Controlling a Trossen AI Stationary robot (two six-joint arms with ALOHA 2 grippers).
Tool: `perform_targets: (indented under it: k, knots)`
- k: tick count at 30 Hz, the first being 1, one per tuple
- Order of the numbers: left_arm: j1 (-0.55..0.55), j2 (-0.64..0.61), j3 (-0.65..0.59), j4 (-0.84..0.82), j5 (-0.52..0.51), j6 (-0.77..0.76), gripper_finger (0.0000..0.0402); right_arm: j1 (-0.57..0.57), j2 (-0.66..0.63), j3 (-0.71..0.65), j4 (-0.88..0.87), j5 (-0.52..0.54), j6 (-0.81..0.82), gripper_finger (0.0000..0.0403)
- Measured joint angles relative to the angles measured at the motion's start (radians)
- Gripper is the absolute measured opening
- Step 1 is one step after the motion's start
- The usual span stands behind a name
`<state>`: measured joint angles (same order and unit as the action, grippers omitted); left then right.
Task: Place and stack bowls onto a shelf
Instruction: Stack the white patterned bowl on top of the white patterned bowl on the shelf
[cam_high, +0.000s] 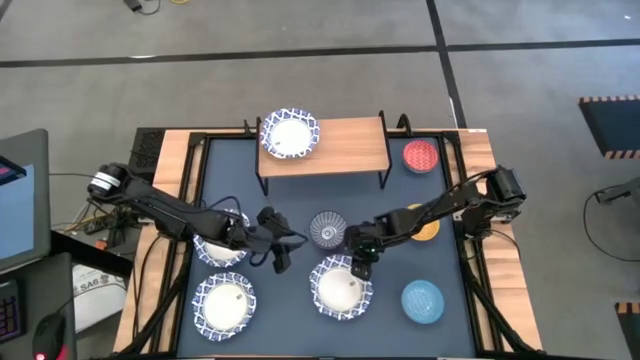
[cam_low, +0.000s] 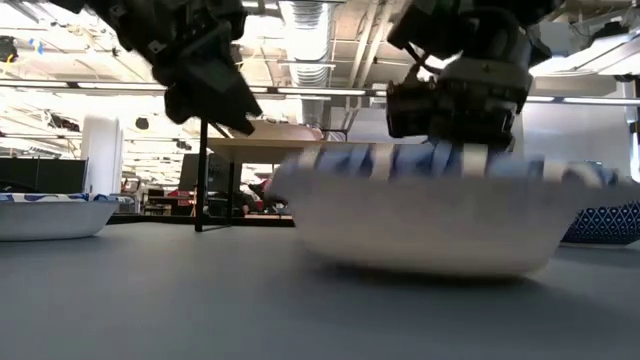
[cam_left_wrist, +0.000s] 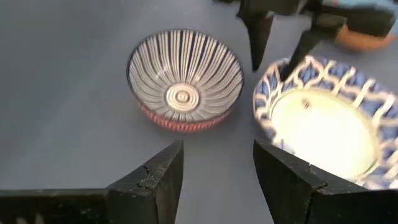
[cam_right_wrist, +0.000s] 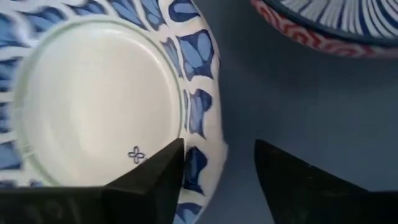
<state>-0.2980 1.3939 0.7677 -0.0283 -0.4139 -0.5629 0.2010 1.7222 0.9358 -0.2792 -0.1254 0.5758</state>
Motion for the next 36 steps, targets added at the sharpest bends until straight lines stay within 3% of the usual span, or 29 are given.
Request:
perform_targets:
  k: [9,13,23,27,33,36]
  knots:
    - [0.017,0.096,0.008,0.161,0.078,0.017,0.0178,0.009,-0.019,-0.022,0.056,0.014,0.008,0.0066]
    - [0.028,0.097,0.042,0.156,0.079,0.035,0.0178,0.01,-0.071,-0.023,0.052,0.078,-0.011,0.0023]
    - [0.063,0.097,0.158,0.083,0.066,0.234,0.0178,0.021,-0.248,-0.023,-0.012,0.436,-0.055,0.0037]
    - [0.088,0.097,0.196,0.019,0.036,0.263,0.0178,0.024,-0.29,-0.024,-0.019,0.47,-0.102,0.0029]
    - [0.098,0.097,0.256,-0.129,-0.171,0.284,0.0178,0.047,-0.317,-0.022,-0.008,0.527,-0.182,0.0032]
    - [0.097,0.097,0.282,-0.137,-0.163,0.339,0.0178,0.059,-0.317,-0.023,-0.003,0.564,-0.217,0.0034]
